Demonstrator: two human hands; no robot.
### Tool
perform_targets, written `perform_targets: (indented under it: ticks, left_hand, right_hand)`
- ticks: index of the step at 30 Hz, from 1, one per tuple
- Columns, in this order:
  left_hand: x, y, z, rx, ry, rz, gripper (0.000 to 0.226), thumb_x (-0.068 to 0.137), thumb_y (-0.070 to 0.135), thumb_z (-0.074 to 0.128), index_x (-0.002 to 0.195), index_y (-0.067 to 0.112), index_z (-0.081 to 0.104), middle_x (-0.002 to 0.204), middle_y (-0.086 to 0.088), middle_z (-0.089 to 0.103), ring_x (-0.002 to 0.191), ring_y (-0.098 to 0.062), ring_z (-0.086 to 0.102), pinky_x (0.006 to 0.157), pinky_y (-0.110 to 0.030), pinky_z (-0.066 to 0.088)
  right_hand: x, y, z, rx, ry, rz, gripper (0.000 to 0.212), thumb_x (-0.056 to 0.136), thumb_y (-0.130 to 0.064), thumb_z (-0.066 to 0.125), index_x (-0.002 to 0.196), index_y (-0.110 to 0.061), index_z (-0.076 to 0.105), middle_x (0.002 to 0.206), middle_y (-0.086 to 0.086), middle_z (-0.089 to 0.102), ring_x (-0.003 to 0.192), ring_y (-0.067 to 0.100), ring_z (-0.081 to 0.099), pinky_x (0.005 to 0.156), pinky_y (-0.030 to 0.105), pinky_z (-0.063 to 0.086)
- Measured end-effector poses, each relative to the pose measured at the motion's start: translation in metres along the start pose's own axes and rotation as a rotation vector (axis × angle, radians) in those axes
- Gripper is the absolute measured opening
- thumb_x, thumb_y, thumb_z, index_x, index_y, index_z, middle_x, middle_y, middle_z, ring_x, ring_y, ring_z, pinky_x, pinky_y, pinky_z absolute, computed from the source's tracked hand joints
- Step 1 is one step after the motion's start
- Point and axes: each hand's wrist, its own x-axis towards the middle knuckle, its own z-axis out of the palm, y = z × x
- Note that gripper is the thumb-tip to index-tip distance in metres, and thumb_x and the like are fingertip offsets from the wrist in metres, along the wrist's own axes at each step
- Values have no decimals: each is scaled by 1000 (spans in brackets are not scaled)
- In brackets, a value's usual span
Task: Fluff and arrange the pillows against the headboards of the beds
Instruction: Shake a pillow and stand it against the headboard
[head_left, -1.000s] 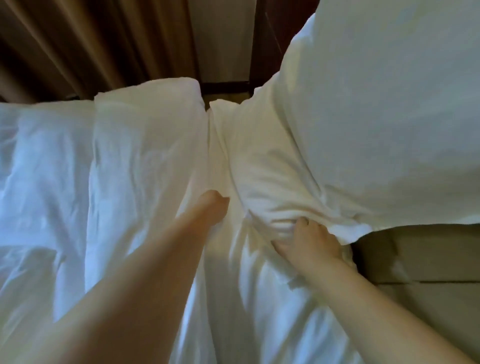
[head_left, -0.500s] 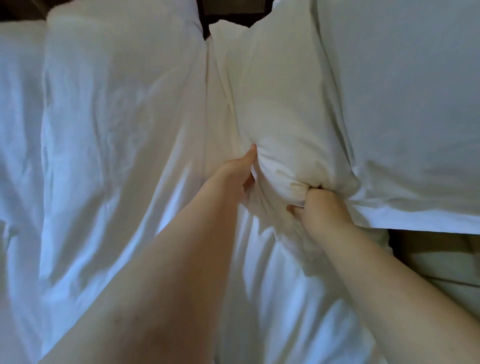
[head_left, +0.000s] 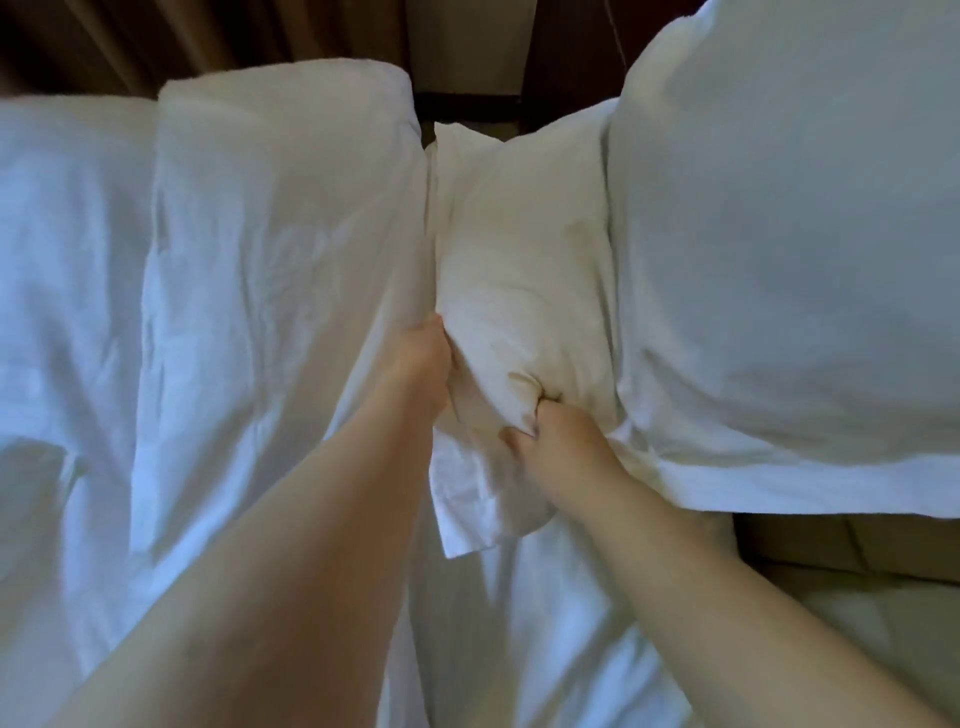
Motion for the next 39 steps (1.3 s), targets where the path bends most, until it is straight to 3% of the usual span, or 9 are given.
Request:
perform_targets:
  ticks: [3,6,12,20,25,28,32,36,39]
  left_hand:
    - [-6,9,-25,433,69,172,38,100,26,42,113,-2,64,115,-21,65,109,-36,60,91,-34,45]
    - [-22,17,-35,737,59,205,32,95,16,47,114,-4,63,119,-25,62,113,-38,58,91,-35,47]
    - [-86,79,-16,761,-78,388,42,83,21,49,124,20,55,119,-11,60,107,-31,59,94,-40,50]
    - [-241,238,82,797,-246,1098,52,89,15,52,137,30,36,117,-6,59,105,-27,56,87,-38,49]
    - [-321,277,132,1053,-272,1455,74,93,22,55,149,40,9,120,-11,58,106,-30,58,86,-41,47]
    - [-339,286,148,1253,-274,1367,78,90,23,59,150,35,11,119,-13,58,104,-32,60,81,-40,47]
    - [-330,279,139,1514,-187,1259,34,92,27,53,125,20,55,118,-4,61,110,-27,58,76,-33,37]
    - [-320,293,100,1347,-44,1380,22,92,16,49,108,11,63,109,-9,65,101,-29,63,70,-34,41]
    - [-315,324,75,1171,80,1382,24,95,22,52,115,11,59,107,-13,64,99,-32,63,76,-38,48]
  right_hand:
    - [-5,-15,20,-35,-62,58,35,96,-25,53,121,-1,55,125,20,57,116,34,54,97,36,42]
    - [-24,-11,6,-162,-78,119,26,95,-15,44,117,-12,58,123,17,58,113,33,55,95,38,45]
    - [-70,-25,-120,-331,259,53,25,93,-20,46,115,-14,54,120,8,56,115,31,54,89,36,45]
    - [-157,-67,-268,-373,645,-39,25,94,-9,41,116,-14,52,113,9,58,100,29,55,71,32,35]
    - [-202,-38,-330,-383,920,216,26,95,-16,42,120,-13,49,120,10,52,109,28,48,83,36,41]
    - [-216,-21,-329,-400,886,304,35,92,-30,52,120,-11,45,121,8,53,112,25,49,82,34,45]
    - [-216,-10,-305,-334,723,402,64,85,-47,62,127,-4,39,120,12,56,109,27,56,81,34,49]
    - [-214,-7,-303,-448,701,335,33,91,-23,60,117,-4,50,115,14,64,106,30,59,81,35,50]
    - [-207,-25,-322,-495,843,134,15,94,-17,53,105,-8,53,105,12,65,101,31,54,75,37,39]
